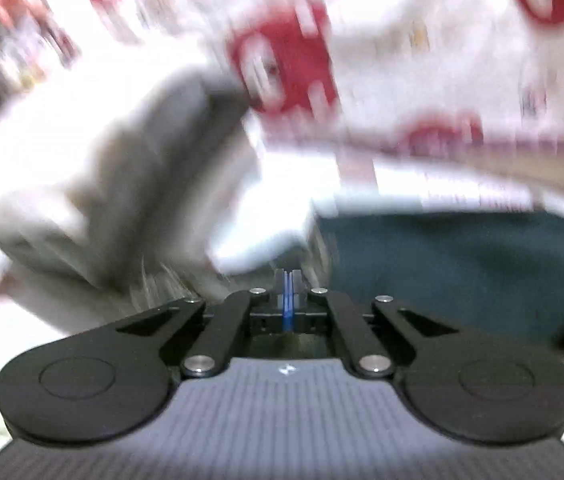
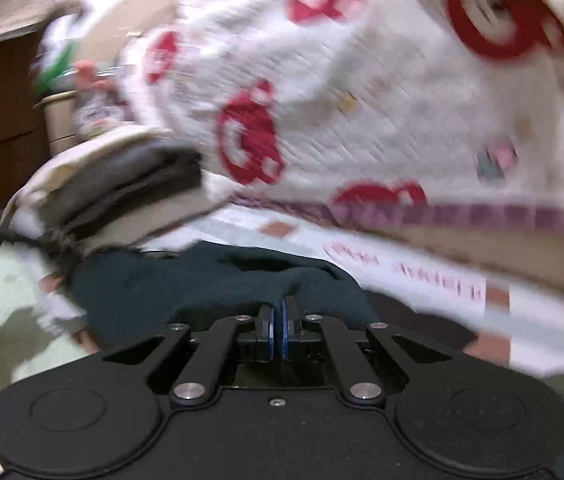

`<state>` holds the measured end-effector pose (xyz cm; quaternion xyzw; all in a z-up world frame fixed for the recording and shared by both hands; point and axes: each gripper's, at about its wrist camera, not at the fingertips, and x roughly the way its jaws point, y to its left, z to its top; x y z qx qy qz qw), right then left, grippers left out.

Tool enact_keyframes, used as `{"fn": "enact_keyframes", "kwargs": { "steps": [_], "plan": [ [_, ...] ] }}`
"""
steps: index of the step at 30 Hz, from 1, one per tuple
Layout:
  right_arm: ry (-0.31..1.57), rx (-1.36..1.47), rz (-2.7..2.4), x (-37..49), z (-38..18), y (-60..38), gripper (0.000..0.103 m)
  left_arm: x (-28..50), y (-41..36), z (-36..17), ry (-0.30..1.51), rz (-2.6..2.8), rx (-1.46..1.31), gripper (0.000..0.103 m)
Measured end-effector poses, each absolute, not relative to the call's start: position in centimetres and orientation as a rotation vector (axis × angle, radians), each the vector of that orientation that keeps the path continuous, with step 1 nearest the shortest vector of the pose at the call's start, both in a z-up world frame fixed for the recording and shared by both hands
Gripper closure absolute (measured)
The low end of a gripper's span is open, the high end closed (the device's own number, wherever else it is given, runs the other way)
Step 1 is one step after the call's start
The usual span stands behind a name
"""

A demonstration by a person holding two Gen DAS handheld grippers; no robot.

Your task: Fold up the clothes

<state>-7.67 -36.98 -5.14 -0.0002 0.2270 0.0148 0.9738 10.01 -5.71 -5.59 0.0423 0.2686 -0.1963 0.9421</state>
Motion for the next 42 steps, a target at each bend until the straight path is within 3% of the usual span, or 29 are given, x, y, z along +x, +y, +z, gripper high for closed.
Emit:
{"fn": "enact_keyframes", "kwargs": {
  "steps": [4, 8, 10, 12, 14, 19, 22, 24, 38, 42],
  "plan": [
    [0.487, 0.007, 0.106, -8.6, -5.2, -36.3, 0.099, 8.8, -1.0, -1.9, 0.518, -0.378, -0.083, 0.103],
    [0.504, 0.107, 0.061, -7.4, -6.3, -37.8, 0.099, 9.9, 0.3, -5.1, 0.757, -0.456, -0.251, 0.101],
    [0.502, 0.132, 0.033, -6.7, -6.2, -38.5, 0.099, 10.2, -0.5, -7.0, 0.845, -0.472, -0.269, 0.094],
    [0.499, 0.111, 0.01, -6.3, -5.9, -38.6, 0.099, 10.3, -1.9, -8.8, 0.902, -0.474, -0.246, 0.071],
    [0.496, 0.107, -0.004, -6.3, -5.9, -38.7, 0.099, 10.9, -3.4, -10.5, 0.953, -0.484, -0.201, 0.06],
    [0.487, 0.037, -0.085, -6.3, -5.6, -39.3, 0.099, 12.3, -6.4, -14.1, 1.087, -0.492, -0.051, 0.055],
    [0.494, 0.009, -0.131, -5.7, -5.5, -40.6, 0.099, 12.9, -7.3, -15.2, 1.103, -0.463, -0.05, 0.045],
    [0.499, 0.015, -0.146, -5.3, -5.7, -41.5, 0.099, 13.1, -7.5, -15.5, 1.098, -0.479, -0.111, 0.031],
    [0.559, 0.177, -0.239, -4.8, -8.5, -46.5, 0.099, 12.1, -10.4, -16.6, 1.132, -0.614, -0.244, 0.019],
    [0.571, 0.194, -0.226, -5.2, -9.3, -46.7, 0.099, 11.9, -12.0, -17.2, 1.12, -0.617, -0.259, 0.009]
  ]
}}
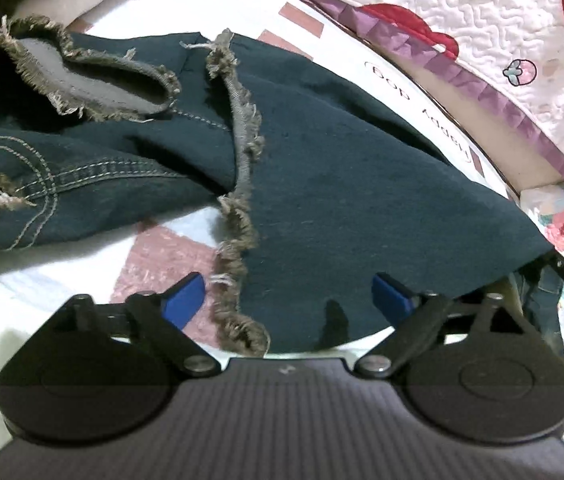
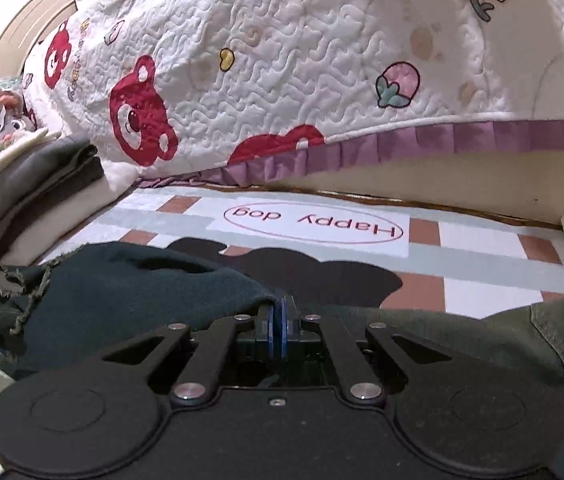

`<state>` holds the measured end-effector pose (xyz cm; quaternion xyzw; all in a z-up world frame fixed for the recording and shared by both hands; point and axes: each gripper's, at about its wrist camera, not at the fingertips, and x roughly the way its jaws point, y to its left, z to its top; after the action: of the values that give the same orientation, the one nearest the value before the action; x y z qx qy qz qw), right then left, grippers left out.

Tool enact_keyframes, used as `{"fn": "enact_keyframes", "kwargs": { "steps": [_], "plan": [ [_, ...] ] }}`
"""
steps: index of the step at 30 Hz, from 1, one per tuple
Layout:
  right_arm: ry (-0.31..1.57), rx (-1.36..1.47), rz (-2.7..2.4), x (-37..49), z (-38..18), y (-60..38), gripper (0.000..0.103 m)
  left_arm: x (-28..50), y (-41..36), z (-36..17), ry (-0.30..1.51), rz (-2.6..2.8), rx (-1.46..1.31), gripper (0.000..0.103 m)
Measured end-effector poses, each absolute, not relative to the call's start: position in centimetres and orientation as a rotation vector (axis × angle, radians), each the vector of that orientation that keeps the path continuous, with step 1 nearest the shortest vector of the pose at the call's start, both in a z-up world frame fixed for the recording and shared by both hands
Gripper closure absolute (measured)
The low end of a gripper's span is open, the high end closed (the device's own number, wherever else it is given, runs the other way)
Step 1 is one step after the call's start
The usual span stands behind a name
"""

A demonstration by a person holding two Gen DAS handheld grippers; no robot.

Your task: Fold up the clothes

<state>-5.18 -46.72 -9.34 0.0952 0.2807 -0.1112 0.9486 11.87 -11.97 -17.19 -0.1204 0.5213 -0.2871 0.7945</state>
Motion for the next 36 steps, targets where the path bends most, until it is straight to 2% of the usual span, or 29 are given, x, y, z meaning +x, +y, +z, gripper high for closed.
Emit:
{"fn": "enact_keyframes", "kwargs": {
  "steps": [2, 4, 5, 6, 10, 13, 19, 22, 24, 26, 29, 33, 35, 36],
  "plan": [
    [0.572, 0.2, -0.217, -5.4, -9.6, -46.8, 0.099, 11.6, -12.7, -17.2, 1.095, -0.611, -0.228, 0.008],
    [0.568, 0.216, -0.204, -5.6, -9.9, -47.0, 0.099, 11.2, -13.5, -17.4, 1.067, -0.613, -0.181, 0.014],
    [0.561, 0.23, -0.193, -5.7, -9.9, -47.1, 0.099, 11.1, -14.1, -17.4, 1.06, -0.614, -0.125, 0.044],
    [0.555, 0.244, -0.182, -5.9, -10.0, -47.2, 0.099, 10.9, -14.6, -17.3, 1.052, -0.616, -0.07, 0.099],
    [0.486, 0.429, -0.053, -7.0, -9.5, -48.6, 0.098, 10.1, -15.0, -15.3, 0.965, -0.606, 0.043, 0.101],
    [0.41, 0.593, 0.085, -8.3, -8.3, -49.5, 0.098, 8.4, -13.5, -10.3, 0.745, -0.554, 0.147, 0.101],
    [0.396, 0.602, 0.214, -10.1, -5.8, -47.3, 0.1, 6.6, -6.7, -0.3, 0.461, -0.392, 0.1, 0.101],
    [0.469, 0.564, 0.151, -11.7, -5.4, -46.5, 0.094, 5.8, -3.1, 2.0, 0.419, -0.306, 0.077, 0.101],
    [0.51, 0.539, 0.06, -14.0, -5.7, -47.2, 0.091, 5.4, -1.2, 1.5, 0.466, -0.28, 0.043, 0.101],
    [0.54, 0.555, -0.063, -17.5, -6.6, -49.2, 0.083, 5.1, -0.1, -0.6, 0.537, -0.248, 0.054, 0.101],
    [0.582, 0.59, -0.288, -24.3, -8.3, -52.8, 0.081, 4.7, 0.8, -3.9, 0.611, -0.21, 0.086, 0.101],
    [0.603, 0.642, -0.523, -33.5, -9.5, -56.1, 0.079, 4.1, 2.2, -4.9, 0.638, -0.187, 0.066, 0.101],
    [0.589, 0.687, -0.593, -37.1, -10.2, -56.7, 0.067, 3.9, 2.3, -4.8, 0.639, -0.187, 0.061, 0.101],
    [0.581, 0.71, -0.627, -38.9, -10.6, -56.9, 0.065, 3.7, 2.2, -4.7, 0.636, -0.188, 0.065, 0.101]
  ]
}}
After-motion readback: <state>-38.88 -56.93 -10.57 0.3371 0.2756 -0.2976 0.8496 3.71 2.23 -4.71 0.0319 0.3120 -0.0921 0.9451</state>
